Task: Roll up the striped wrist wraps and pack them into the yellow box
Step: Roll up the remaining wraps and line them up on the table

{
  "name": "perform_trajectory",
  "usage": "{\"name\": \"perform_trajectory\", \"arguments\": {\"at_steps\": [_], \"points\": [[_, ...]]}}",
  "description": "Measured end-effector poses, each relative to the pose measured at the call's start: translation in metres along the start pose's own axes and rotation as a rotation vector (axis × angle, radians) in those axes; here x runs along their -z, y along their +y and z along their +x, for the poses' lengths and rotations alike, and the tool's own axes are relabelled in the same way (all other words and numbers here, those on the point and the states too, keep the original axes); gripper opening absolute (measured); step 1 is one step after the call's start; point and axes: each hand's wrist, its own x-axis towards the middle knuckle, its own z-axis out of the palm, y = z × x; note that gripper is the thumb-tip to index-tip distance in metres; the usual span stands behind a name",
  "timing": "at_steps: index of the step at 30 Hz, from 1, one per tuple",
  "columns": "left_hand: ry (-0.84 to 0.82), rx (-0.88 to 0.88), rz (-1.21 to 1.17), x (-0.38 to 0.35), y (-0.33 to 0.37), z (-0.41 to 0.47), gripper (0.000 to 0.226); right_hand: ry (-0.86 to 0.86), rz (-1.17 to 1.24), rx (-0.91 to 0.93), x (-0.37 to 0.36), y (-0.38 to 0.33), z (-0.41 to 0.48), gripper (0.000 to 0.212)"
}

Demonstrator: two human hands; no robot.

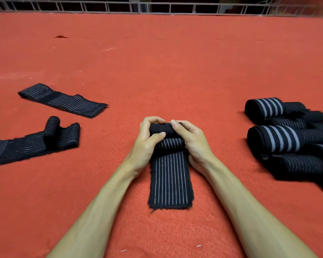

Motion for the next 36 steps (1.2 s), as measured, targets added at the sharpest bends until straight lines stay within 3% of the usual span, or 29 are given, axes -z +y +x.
{"name": "perform_trajectory", "arguments": {"at_steps": [8, 12, 16, 19, 23, 27, 33, 36], "points": [[0.039, 0.082, -0.047, -0.005, -0.002, 0.000, 0.052, -0.097, 0.111, 0.082, 0.006, 0.000, -0.003, 0.031], [0.090, 0.083, 0.029, -0.004, -0.003, 0.001, 0.038, -0.126, 0.137, 0.090, 0.006, -0.003, -0.004, 0.032], [0.168, 0.029, -0.051, -0.004, 0.001, 0.003, 0.024, -0.123, 0.151, 0.053, 0.004, -0.005, -0.004, 0.032], [0.256, -0.014, -0.091, -0.002, 0.002, 0.005, 0.007, -0.092, -0.021, 0.087, 0.000, 0.002, -0.002, 0.039], [0.457, 0.004, -0.197, 0.005, 0.002, 0.009, 0.010, -0.085, -0.286, 0.084, -0.003, 0.006, -0.002, 0.032], [0.600, 0.097, -0.308, 0.010, 0.004, 0.011, 0.006, -0.146, -0.290, 0.037, -0.001, 0.006, -0.001, 0.037], [0.539, 0.093, -0.247, 0.010, 0.006, 0.009, 0.010, -0.398, -0.153, -0.086, 0.011, 0.000, -0.003, 0.077], [0.360, 0.037, -0.211, 0.012, 0.004, 0.007, 0.016, -0.361, -0.068, -0.124, 0.009, -0.003, -0.005, 0.069]]}}
